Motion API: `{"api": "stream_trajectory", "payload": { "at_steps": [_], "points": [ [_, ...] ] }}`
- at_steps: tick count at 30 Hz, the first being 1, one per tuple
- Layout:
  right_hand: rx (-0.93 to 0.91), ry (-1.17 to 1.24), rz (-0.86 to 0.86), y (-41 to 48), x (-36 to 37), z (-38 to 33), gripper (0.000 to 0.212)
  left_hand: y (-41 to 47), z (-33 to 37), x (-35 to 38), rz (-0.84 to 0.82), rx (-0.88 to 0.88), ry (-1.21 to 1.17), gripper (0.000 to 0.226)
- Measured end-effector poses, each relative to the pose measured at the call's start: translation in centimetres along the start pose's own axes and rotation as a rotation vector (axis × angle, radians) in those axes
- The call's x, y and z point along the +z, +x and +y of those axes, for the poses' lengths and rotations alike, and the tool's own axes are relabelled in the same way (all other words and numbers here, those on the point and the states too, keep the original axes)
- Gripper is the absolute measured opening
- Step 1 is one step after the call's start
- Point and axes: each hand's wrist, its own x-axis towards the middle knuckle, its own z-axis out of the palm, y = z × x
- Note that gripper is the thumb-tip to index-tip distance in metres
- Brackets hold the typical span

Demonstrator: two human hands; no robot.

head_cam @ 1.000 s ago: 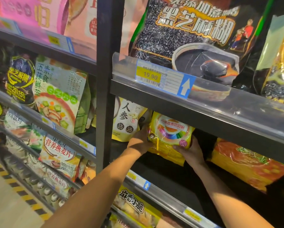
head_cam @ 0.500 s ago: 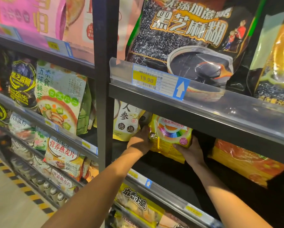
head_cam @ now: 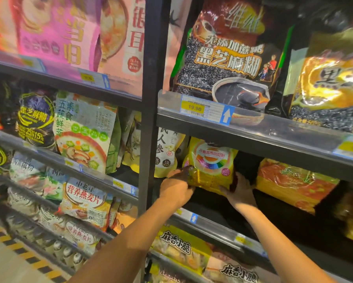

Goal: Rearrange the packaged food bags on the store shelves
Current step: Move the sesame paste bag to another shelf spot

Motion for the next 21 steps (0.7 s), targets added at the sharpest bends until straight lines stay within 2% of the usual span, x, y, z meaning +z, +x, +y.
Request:
{"api": "stream_trajectory", "payload": {
  "at_steps": [2, 5, 8, 11, 13, 21],
  "points": [
    [0.01, -0.095, 0.021, -1.5, -0.1, -0.1, 0.088, -1.9, 0.5, -1.0, 0.029, 0.081, 0.097, 0.054],
    [0.064, -0.259, -0.06, -5.6, -0.9, -1.4, 0.063, -4.4, 0.7, -2.1, 0.056, 0.181, 0.183, 0.048],
    [-0.057, -0.43, 0.097, -9.9, -1.6, -2.8, 0.052, -7.0, -0.3, -2.6, 0.066, 0.273, 0.146, 0.057],
    [-0.187, -0.492, 0.232, -13.6, -0.8, -3.7, 0.075, -10.2, -1.7, -3.5, 0.097, 0.34, 0.138, 0.063],
    [-0.23, -0.448, 0.224, -15.8, 0.1, -3.9, 0.084, -12.5, -2.9, -4.1, 0.12, 0.348, 0.137, 0.063],
    [-0.279, -0.278, 0.113, -23.7, 4.4, -8.9, 0.082, -21.6, -12.1, -8.1, 0.141, 0.205, 0.208, 0.071]
  ]
}}
